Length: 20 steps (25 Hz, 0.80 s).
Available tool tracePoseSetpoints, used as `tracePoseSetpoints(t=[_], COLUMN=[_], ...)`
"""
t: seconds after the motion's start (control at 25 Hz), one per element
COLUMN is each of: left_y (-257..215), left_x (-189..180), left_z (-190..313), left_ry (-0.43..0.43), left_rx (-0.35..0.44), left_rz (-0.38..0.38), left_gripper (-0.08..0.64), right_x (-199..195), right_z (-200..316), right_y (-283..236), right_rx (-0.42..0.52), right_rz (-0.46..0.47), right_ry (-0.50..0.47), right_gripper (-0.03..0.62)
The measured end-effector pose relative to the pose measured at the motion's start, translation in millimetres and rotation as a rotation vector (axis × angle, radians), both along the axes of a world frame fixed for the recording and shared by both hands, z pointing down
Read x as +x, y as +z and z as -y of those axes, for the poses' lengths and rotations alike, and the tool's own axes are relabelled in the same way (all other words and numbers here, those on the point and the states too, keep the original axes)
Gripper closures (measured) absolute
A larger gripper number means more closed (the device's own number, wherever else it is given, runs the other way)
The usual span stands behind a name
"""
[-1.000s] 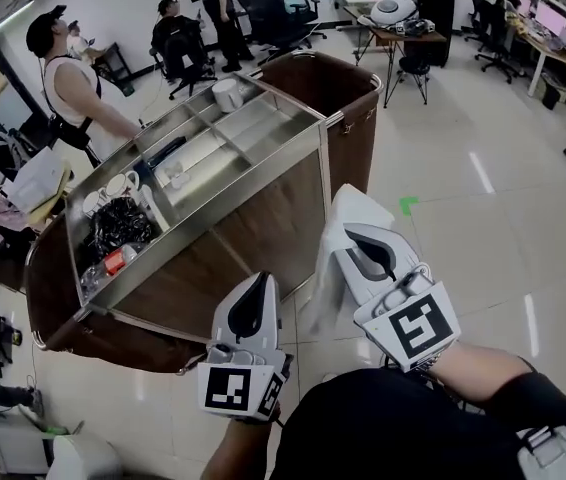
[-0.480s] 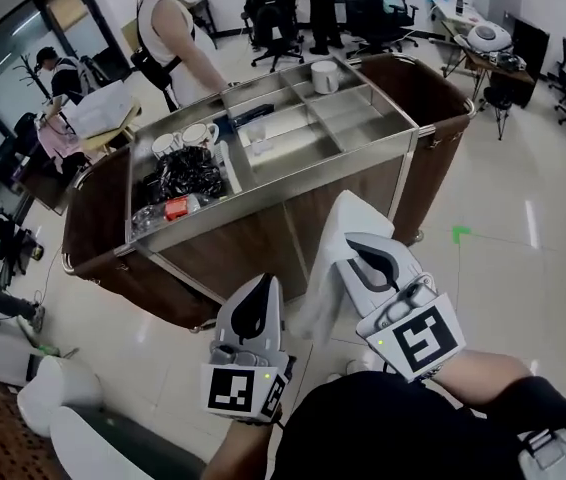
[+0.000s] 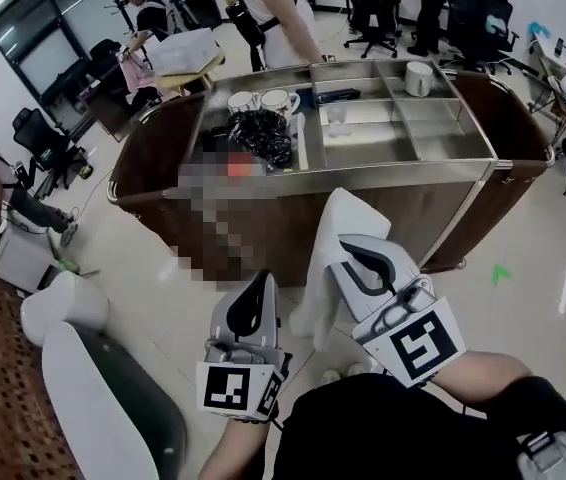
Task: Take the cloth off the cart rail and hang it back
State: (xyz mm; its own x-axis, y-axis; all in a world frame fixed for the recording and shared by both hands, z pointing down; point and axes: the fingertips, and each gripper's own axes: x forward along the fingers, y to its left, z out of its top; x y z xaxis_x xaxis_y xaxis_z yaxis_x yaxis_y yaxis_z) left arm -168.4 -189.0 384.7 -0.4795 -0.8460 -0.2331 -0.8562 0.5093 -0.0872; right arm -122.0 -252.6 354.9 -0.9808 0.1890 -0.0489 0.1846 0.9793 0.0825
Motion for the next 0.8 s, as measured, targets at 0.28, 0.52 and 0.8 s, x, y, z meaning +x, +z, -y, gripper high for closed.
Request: tracePoseSetpoints(t=[0.28,0.52,0.8], left_y=[7,6,3], left_x=[-16,-24,-51], left_z=[-40,-84,-155], left_ry=[-0.143,-0.189,-0.186], left_rx=[-0.001,-0.003,0.006], left_rz=[0.012,0.023,0.032], left_gripper=[0.558,0.558,0.558], right_x=[-24,-40,-71], right_z=[-31,-70,-135], right_y=[7,0,-5], right_rx=[-0.014,-0.013,-0.008], right_rz=[0.017,0.041,0.06], right_ry=[-0.124,-0.156,-0.135], right_gripper=[0.592,0.592,0.592])
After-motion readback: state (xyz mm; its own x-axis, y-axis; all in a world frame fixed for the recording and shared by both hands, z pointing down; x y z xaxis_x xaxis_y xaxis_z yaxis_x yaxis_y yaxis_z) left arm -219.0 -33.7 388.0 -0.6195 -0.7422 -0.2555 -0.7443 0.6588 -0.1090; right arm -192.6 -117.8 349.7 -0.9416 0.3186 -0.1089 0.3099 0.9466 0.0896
